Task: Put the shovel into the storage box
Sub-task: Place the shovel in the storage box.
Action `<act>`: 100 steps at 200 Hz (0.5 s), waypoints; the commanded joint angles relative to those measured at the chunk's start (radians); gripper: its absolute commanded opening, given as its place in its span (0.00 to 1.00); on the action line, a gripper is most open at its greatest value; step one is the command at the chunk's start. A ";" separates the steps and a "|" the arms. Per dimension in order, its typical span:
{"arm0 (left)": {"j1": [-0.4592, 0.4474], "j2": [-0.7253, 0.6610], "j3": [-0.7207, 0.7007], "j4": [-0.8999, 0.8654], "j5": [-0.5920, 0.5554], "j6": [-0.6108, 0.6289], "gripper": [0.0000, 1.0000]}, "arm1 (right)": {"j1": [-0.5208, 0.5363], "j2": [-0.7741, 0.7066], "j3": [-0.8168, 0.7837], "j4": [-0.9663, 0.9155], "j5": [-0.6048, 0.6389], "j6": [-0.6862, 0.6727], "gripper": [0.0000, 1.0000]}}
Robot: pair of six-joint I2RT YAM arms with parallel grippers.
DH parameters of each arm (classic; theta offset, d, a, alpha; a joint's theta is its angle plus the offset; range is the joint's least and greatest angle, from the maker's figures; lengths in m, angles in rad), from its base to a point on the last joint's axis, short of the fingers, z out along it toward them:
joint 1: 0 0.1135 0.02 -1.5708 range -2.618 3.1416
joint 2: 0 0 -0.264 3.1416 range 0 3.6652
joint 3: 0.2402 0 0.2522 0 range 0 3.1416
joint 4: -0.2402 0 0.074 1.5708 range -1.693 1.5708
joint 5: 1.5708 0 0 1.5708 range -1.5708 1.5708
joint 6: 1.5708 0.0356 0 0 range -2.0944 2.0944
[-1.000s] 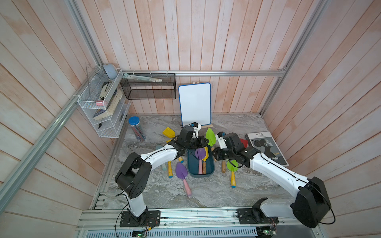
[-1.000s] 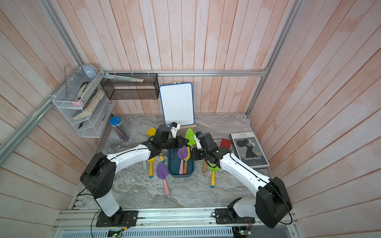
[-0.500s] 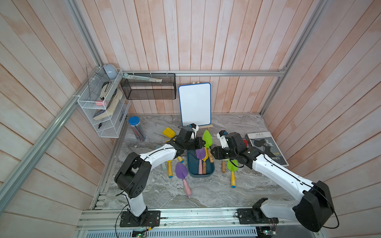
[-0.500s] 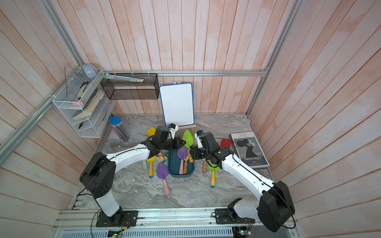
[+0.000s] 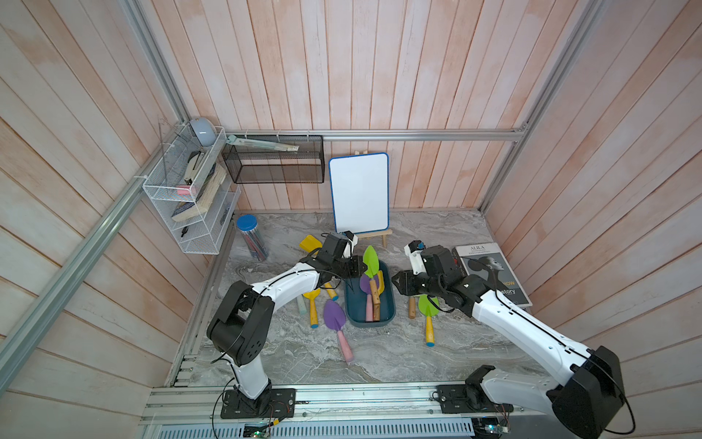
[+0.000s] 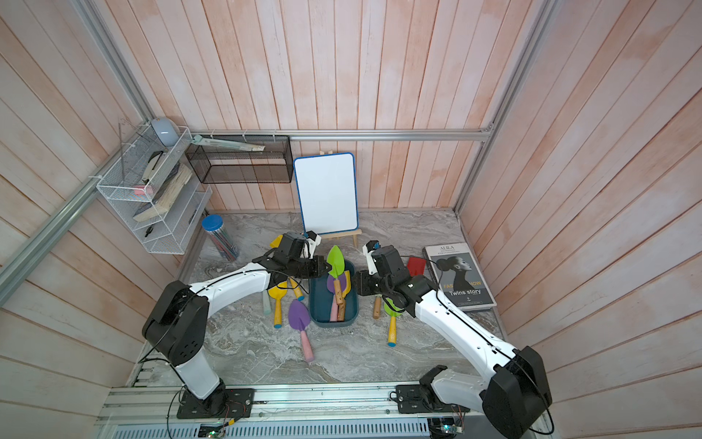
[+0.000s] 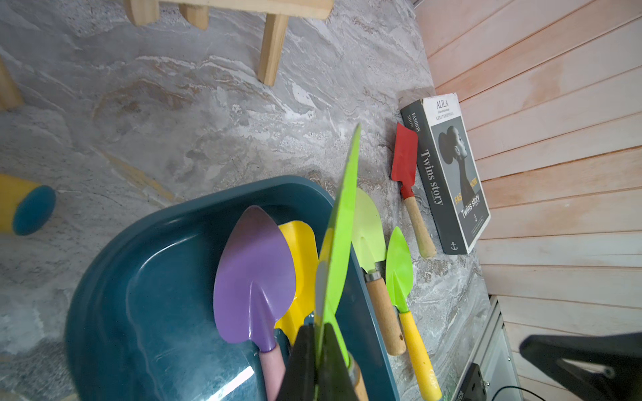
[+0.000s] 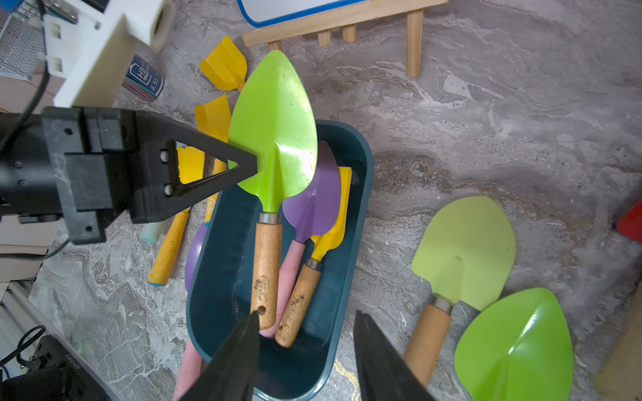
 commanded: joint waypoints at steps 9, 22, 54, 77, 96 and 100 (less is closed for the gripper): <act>0.000 0.020 -0.005 -0.030 0.023 0.033 0.00 | 0.004 -0.004 -0.005 -0.012 0.010 0.006 0.50; 0.000 0.025 0.001 -0.046 0.020 0.038 0.00 | 0.004 -0.003 -0.007 -0.012 0.011 0.006 0.50; 0.000 0.038 0.009 -0.087 0.019 0.041 0.00 | 0.004 0.005 -0.017 -0.002 0.009 0.007 0.50; 0.000 0.045 0.003 -0.102 0.001 0.041 0.00 | 0.004 0.009 -0.021 0.006 0.005 0.009 0.50; 0.000 0.045 0.002 -0.110 -0.020 0.044 0.00 | 0.004 0.011 -0.020 0.008 0.004 0.007 0.50; 0.000 0.045 0.002 -0.114 -0.026 0.046 0.00 | 0.004 0.012 -0.020 0.009 0.005 0.007 0.50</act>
